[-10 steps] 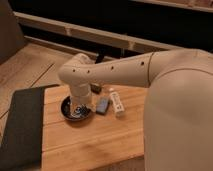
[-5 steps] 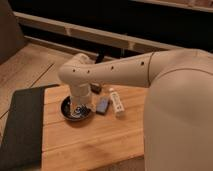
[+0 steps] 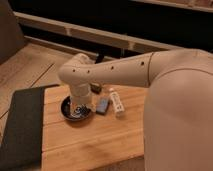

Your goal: Place the eraser on the white sponge

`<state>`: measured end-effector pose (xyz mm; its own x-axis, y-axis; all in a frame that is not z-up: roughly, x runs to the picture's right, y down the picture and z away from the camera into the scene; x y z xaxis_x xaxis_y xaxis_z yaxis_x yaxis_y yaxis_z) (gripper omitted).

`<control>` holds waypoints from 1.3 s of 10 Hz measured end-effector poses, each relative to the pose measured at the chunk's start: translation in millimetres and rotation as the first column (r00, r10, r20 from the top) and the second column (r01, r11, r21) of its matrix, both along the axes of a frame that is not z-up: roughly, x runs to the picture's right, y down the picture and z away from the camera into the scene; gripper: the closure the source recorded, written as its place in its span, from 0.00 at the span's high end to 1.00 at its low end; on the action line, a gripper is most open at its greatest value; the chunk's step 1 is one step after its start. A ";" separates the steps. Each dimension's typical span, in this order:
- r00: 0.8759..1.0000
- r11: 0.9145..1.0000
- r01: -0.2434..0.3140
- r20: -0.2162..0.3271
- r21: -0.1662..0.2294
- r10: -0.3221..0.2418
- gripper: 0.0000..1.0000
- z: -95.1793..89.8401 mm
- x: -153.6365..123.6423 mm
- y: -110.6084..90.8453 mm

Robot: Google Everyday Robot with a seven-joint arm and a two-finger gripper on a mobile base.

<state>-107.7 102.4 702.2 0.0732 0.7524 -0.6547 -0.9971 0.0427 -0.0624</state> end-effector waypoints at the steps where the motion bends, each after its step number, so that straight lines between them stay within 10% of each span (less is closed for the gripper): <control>1: 1.000 1.000 0.000 0.000 0.000 0.000 0.65 0.0 0.0 0.0; 6: 1.000 1.000 0.003 0.003 0.011 -0.003 0.65 1.3 -0.3 -3.9; 8: 0.999 0.993 0.004 0.032 0.115 -0.008 0.65 16.2 4.2 -39.4; 11: 0.992 0.940 -0.008 0.118 0.340 -0.034 0.65 21.7 15.1 -115.0; 13: 0.986 0.909 0.010 0.145 0.417 -0.078 0.65 13.6 26.6 -142.7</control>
<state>-81.1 -40.3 715.9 0.1876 0.9464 -0.2630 -0.9728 0.1420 -0.1830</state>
